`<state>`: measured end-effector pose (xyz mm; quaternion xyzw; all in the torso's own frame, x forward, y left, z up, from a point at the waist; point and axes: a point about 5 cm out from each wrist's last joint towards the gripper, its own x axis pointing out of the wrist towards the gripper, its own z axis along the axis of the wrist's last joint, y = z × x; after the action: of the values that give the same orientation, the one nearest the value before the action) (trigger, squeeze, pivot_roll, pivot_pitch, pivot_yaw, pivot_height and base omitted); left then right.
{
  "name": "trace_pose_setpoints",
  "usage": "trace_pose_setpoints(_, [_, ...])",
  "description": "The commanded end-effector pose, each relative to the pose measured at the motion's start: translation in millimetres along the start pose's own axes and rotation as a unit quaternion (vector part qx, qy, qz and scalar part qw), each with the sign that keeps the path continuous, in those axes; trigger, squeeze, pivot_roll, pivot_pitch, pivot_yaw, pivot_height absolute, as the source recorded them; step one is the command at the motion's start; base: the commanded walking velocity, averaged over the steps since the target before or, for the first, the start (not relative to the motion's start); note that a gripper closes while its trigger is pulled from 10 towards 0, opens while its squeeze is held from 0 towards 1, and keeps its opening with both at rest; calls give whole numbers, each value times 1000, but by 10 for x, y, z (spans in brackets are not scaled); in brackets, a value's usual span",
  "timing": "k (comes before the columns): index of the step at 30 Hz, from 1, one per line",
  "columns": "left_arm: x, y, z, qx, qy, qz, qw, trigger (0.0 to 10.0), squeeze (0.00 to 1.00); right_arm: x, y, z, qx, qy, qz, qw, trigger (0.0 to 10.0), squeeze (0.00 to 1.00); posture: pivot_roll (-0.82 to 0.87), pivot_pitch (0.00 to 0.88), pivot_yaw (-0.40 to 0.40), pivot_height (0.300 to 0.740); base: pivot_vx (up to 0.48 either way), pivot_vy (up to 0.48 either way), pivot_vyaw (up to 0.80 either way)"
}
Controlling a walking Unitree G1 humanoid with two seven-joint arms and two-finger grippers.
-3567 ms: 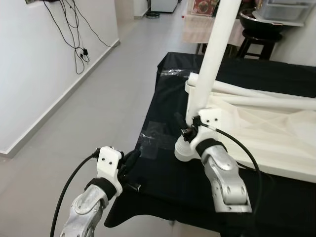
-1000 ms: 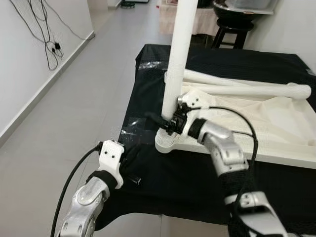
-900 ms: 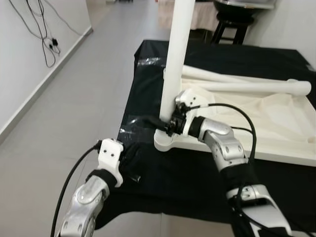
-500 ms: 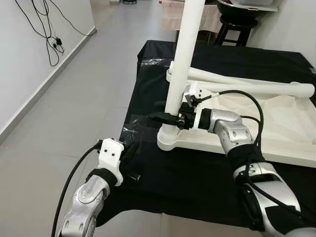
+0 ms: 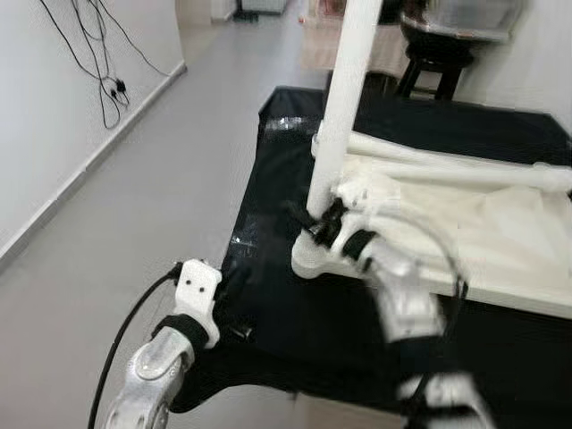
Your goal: Building children table
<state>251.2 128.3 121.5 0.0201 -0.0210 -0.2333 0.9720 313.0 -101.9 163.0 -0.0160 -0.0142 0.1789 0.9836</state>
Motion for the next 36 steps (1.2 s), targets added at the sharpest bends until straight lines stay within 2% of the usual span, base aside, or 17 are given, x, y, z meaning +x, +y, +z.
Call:
trace_pose_setpoints(1, [-4, 19, -20, 2, 10, -6, 1000, 10000, 0, -67, -24, -293, -38, 84, -32, 995, 0, 0, 81, 103, -41, 740, 0, 0, 0])
trace_pose_setpoints(8, [6, 16, -30, -1, 11, -10, 1000, 10000, 0, 58, 10, -313, -40, 87, -12, 995, 0, 0, 89, 100, -50, 740, 0, 0, 0])
trace_pose_setpoints(9, [4, 22, -26, 0, 9, -3, 1000, 10000, 0, 87, 57, -285, -28, 77, 6, 997, 2667, 0, 98, 98, -57, 740, 0, 0, 0])
trace_pose_setpoints(10, [3, 25, -23, 0, 8, 2, 1000, 10000, 0, 95, 120, -211, -22, 60, 31, 998, 10000, 4, 98, 98, -57, 740, 0, 0, 0])
trace_pose_setpoints(11, [3, 25, -23, 0, 8, 2, 1000, 10000, 0, 95, 120, -211, -22, 60, 31, 998, 10000, 4, 98, 98, -57, 740, 0, 0, 0])
trace_pose_setpoints(12, [4, 31, -23, 1, 8, 4, 1000, 10000, 0, 118, 174, -124, -11, 35, 63, 997, 10000, 1000, 102, 92, -51, 740, 0, 0, 0])
trace_pose_setpoints(15, [13, 32, -29, -1, 11, -4, 1000, 10000, 0, 136, 267, 170, 47, -23, 221, 974, 10000, 1000, 101, 85, -47, 740, 0, 0, 0])
trace_pose_setpoints(17, [16, 31, -31, -2, 11, -5, 1000, 10000, 0, 140, 220, 213, 42, -33, 245, 968, 10000, 1000, 101, 85, -47, 740, 0, 0, 0])
trace_pose_setpoints(18, [17, 30, -32, -2, 12, -6, 1000, 10000, 0, 148, 158, 240, 42, -37, 278, 959, 10000, 278, 104, 84, -47, 740, 0, 0, 0])
trace_pose_setpoints(21, [18, 30, -32, -2, 12, -6, 1000, 10000, 0, 153, 115, 256, 41, -39, 297, 953, 10000, 278, 104, 84, -47, 740, 0, 0, 0])
trace_pose_setpoints(22, [17, 34, -34, -2, 12, -5, 1000, 10000, 0, 169, 49, 261, 31, -38, 320, 946, 10000, 0, 117, 79, -48, 740, 0, 0, 0])
trace_pose_setpoints(24, [12, 45, -38, -1, 12, -3, 1000, 10000, 0, 183, -80, 225, 18, -23, 375, 926, 10000, 0, 119, 76, -47, 740, 0, 0, 0])
trace_pose_setpoints(29, [11, 46, -41, 3, 14, -2, 1000, 10000, 0, 241, -232, 103, 12, 20, 401, 916, 10000, 0, 134, 72, -55, 740, 0, 0, 0])
trace_pose_setpoints(30, [9, 45, -42, 5, 14, -1, 1000, 10000, 0, 290, -285, 93, 16, 30, 395, 918, 4784, 0, 141, 72, -62, 740, 0, 0, 0])
trace_pose_setpoints(31, [6, 43, -42, 6, 14, 0, 1000, 10000, 0, 320, -318, 94, 20, 34, 390, 920, 4784, 0, 142, 73, -65, 740, 0, 0, 0])
trace_pose_setpoints(32, [4, 42, -43, 6, 14, 0, 1000, 10000, 0, 356, -347, 112, 26, 35, 379, 924, 0, 0, 144, 73, -67, 740, 0, 0, 0])
trace_pose_setpoints(36, [1, 39, -43, 7, 15, 1, 1000, 10000, 0, 372, -404, 140, 35, 37, 382, 923, 0, 0, 144, 74, -68, 740, 0, 0, 0])
